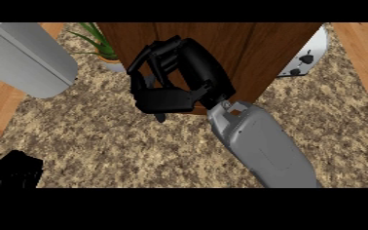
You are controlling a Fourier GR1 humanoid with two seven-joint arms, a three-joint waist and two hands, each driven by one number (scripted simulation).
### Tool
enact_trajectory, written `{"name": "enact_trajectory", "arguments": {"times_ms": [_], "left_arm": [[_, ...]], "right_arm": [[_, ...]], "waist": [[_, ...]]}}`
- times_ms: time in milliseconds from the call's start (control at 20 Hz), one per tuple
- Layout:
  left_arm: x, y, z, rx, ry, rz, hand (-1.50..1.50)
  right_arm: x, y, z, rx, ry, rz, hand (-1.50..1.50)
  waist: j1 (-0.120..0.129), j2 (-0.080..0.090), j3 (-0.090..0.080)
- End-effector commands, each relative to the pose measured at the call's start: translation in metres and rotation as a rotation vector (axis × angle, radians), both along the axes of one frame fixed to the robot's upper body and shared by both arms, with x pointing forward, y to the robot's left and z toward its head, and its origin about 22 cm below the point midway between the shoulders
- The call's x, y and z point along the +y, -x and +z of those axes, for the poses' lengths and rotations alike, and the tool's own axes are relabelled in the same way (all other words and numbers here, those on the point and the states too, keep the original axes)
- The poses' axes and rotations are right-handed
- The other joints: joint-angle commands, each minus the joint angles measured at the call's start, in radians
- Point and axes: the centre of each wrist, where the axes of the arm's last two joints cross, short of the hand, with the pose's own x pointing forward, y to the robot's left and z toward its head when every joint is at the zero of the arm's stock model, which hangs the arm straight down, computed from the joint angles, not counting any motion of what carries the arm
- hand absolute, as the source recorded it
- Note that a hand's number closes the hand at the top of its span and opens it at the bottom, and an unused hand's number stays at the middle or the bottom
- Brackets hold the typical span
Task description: Pick up the bottled water, place it into the cabinet and close the cabinet
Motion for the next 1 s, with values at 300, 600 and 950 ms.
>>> {"name": "enact_trajectory", "arguments": {"times_ms": [300, 600, 950], "left_arm": [[0.004, 0.005, -0.006, 0.006, 0.006, -0.021, 1.5], [0.004, -0.002, 0.015, -0.022, -0.012, -0.026, 1.5], [-0.005, -0.018, 0.021, -0.04, -0.006, -0.031, 1.5]], "right_arm": [[-0.04, -0.074, -0.037, 0.04, 0.026, -0.039, 1.5], [-0.061, -0.088, -0.027, 0.019, 0.04, -0.056, 1.5], [-0.069, -0.092, -0.031, 0.0, 0.037, -0.005, 1.5]], "waist": [[0.002, 0.01, 0.0], [0.009, 0.013, 0.001], [-0.01, 0.019, 0.0]]}}
